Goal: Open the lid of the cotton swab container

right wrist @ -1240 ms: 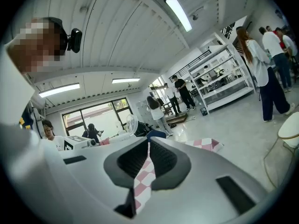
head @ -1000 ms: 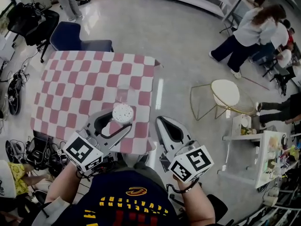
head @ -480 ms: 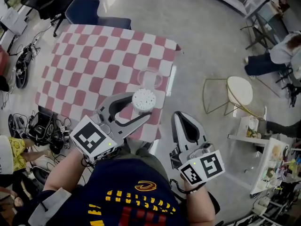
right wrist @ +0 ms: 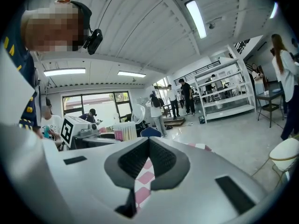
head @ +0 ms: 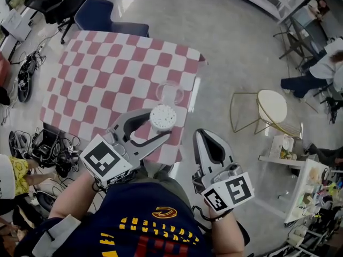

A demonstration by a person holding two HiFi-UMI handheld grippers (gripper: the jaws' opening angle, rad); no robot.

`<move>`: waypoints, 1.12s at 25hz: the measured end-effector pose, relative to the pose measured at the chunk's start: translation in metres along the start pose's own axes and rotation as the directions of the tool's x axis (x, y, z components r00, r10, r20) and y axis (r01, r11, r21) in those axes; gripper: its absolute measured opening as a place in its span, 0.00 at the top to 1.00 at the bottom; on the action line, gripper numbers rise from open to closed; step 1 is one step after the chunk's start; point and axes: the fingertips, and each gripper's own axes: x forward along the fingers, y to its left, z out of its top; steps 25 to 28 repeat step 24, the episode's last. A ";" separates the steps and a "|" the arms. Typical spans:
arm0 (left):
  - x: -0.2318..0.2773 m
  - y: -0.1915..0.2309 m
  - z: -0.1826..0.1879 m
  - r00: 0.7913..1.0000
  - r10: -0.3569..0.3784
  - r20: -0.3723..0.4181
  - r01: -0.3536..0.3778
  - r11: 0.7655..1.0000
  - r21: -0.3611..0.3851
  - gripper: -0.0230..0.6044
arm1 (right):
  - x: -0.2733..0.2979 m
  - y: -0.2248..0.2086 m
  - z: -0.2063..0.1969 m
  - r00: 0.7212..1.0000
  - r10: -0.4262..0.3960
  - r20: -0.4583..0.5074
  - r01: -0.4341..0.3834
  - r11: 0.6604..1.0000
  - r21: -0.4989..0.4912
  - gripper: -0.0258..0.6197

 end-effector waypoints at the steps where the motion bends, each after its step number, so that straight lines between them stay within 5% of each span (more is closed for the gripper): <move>1: 0.000 0.000 0.000 1.000 -0.001 -0.001 0.001 1.000 0.000 0.59 | 0.000 0.000 0.000 1.000 0.001 -0.001 -0.001 1.000 -0.002 0.94; 28: 0.001 -0.002 -0.002 1.000 -0.015 -0.001 0.015 1.000 -0.006 0.59 | 0.002 0.001 -0.002 1.000 0.002 -0.018 -0.002 1.000 -0.005 0.94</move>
